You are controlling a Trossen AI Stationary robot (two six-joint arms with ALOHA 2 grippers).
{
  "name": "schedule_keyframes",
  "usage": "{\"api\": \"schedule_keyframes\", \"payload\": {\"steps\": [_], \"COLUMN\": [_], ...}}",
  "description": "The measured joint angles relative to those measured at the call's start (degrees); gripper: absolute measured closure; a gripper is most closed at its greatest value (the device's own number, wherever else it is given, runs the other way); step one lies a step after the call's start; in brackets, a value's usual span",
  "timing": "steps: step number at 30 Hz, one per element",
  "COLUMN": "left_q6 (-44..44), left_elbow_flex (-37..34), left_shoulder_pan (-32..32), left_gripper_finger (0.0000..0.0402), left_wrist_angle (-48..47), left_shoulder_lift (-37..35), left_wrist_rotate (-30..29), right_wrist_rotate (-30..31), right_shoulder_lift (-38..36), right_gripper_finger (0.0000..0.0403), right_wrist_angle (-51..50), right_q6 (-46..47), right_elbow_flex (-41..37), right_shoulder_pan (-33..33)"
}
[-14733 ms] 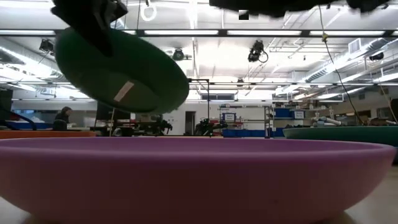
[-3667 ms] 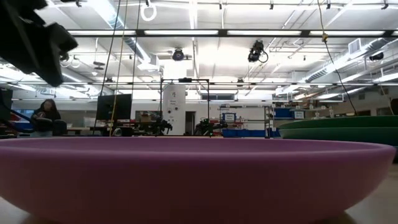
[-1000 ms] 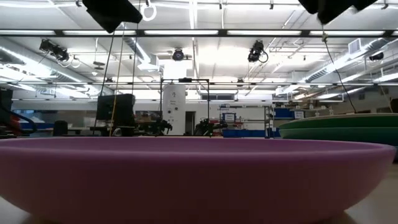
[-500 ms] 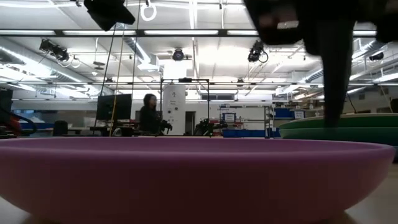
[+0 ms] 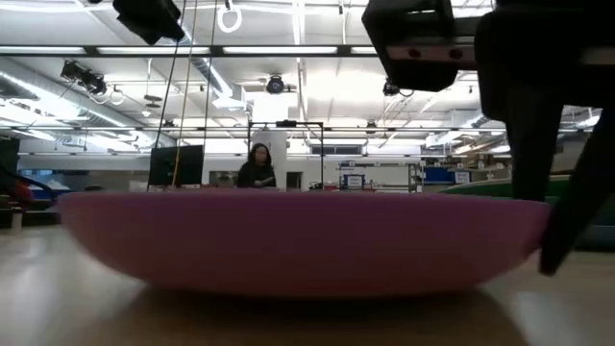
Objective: Stack plastic plates
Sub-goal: Stack the purple plate on top of the gray plate
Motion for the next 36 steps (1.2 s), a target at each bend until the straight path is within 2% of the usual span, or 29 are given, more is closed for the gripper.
{"api": "schedule_keyframes", "payload": {"steps": [3, 6, 8, 10, 13, 15, 19, 23, 26, 30, 34, 36], "left_q6": [0.7, -0.2, -1.6, -3.6, -3.7, -2.3, -1.1, -2.7, -4.3, -5.7, -7.2, -7.5], "left_elbow_flex": [0.0, 0.0, 0.0, -0.1, -0.2, -0.2, -0.2, -0.2, -0.2, -0.2, -0.2, -0.2], "left_shoulder_pan": [0.1, 0.1, 0.0, -0.6, -2.6, -3.9, -5.5, -7.5, -9.6, -11.8, -12.2, -11.6], "left_gripper_finger": [0.0225, 0.0225, 0.0225, 0.0225, 0.0225, 0.0225, 0.0225, 0.0225, 0.0225, 0.0225, 0.0225, 0.0225], "left_wrist_angle": [-1.2, -3.2, -5.0, -4.3, -3.3, -2.5, -1.1, -1.9, -2.5, -3.4, -6.1, -6.6], "left_shoulder_lift": [-2.3, -5.0, -6.6, -7.3, -6.6, -5.3, -2.9, -1.8, -1.8, -2.0, -2.3, -2.4], "left_wrist_rotate": [-2.6, -4.9, -5.5, -5.6, -5.7, -6.3, -6.8, -6.8, -6.9, -7.9, -10.1, -10.5], "right_wrist_rotate": [2.0, 6.3, 9.3, 13.2, 16.8, 17.5, 16.1, 11.2, 7.1, 4.2, 1.2, 1.8], "right_shoulder_lift": [-0.3, -3.0, -7.0, -11.1, -17.8, -22.9, -31.9, -38.6, -41.9, -42.9, -42.9, -42.9], "right_gripper_finger": [0.0387, 0.0391, 0.0391, 0.0391, 0.0391, 0.0391, 0.0391, 0.0391, 0.0389, 0.0355, 0.0308, 0.0287], "right_wrist_angle": [-2.8, -13.0, -22.0, -31.9, -45.8, -51.4, -51.2, -45.5, -40.7, -38.3, -39.7, -39.2], "right_q6": [1.0, 4.7, 12.2, 23.6, 41.0, 49.9, 58.3, 59.7, 59.9, 59.1, 58.1, 55.9], "right_elbow_flex": [1.0, 4.4, 6.3, 6.3, 3.5, -0.1, -11.9, -23.6, -28.1, -29.1, -24.2, -20.6], "right_shoulder_pan": [0.7, 1.8, 2.1, 1.4, -0.2, -1.5, -5.6, -10.4, -12.3, -12.7, -13.0, -13.0]}}
